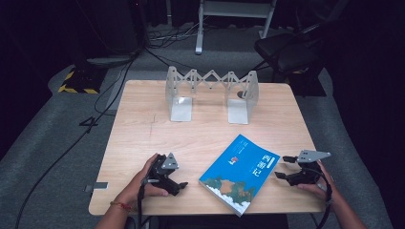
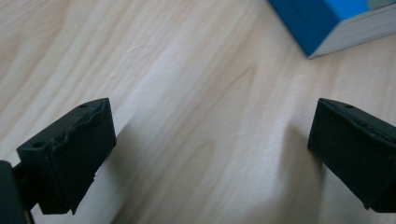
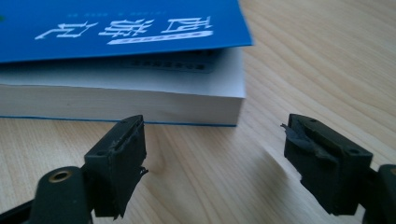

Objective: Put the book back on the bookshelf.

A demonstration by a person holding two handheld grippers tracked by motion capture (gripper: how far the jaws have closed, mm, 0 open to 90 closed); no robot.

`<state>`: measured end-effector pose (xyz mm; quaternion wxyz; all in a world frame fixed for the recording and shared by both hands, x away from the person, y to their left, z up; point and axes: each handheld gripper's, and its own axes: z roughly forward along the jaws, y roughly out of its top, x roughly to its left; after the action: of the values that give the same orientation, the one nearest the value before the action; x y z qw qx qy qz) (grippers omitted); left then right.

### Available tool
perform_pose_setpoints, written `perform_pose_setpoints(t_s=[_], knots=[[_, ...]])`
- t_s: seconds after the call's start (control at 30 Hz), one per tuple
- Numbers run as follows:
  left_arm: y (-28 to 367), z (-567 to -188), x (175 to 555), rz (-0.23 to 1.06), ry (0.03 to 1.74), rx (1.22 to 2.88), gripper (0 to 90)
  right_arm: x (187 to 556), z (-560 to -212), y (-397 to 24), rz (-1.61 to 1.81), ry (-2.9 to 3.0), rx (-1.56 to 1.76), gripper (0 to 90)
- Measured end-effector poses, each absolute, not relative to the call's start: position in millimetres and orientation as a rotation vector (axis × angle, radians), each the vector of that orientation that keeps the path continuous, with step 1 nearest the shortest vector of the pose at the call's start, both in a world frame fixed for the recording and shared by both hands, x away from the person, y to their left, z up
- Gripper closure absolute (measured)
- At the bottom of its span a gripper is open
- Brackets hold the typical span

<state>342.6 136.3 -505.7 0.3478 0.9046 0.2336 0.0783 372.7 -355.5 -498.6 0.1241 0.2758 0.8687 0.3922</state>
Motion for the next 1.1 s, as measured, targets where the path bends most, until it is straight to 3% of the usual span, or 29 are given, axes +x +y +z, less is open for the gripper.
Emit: perform_pose_setpoints(t_s=[0.13,0.2,0.3,0.53,0.63,0.8,1.1], knots=[[124.8,-505.8,340.1,0.196,0.576,2.353,0.7,372.4,-500.2,-344.8,1.144,2.559,0.774,20.3],[118.8,-506.0,339.9,0.189,0.558,2.354,0.7,376.0,-501.0,-340.8,1.135,2.551,0.779,11.6],[109.7,-505.8,341.6,0.187,0.555,2.355,0.7,383.5,-503.3,-341.7,1.186,2.562,0.816,7.4],[98.7,-505.6,343.0,0.192,0.572,2.354,0.8,383.9,-497.3,-336.9,1.149,2.54,0.783,6.9],[98.9,-505.7,343.5,0.191,0.569,2.353,0.8,379.9,-497.3,-341.1,1.136,2.545,0.79,18.5],[99.7,-505.7,346.1,0.195,0.582,2.351,0.8,374.4,-499.7,-344.6,1.085,2.578,0.83,22.8],[99.8,-505.6,349.3,0.205,0.593,2.349,0.8,377.2,-497.8,-334.5,1.037,2.562,0.853,14.0]])
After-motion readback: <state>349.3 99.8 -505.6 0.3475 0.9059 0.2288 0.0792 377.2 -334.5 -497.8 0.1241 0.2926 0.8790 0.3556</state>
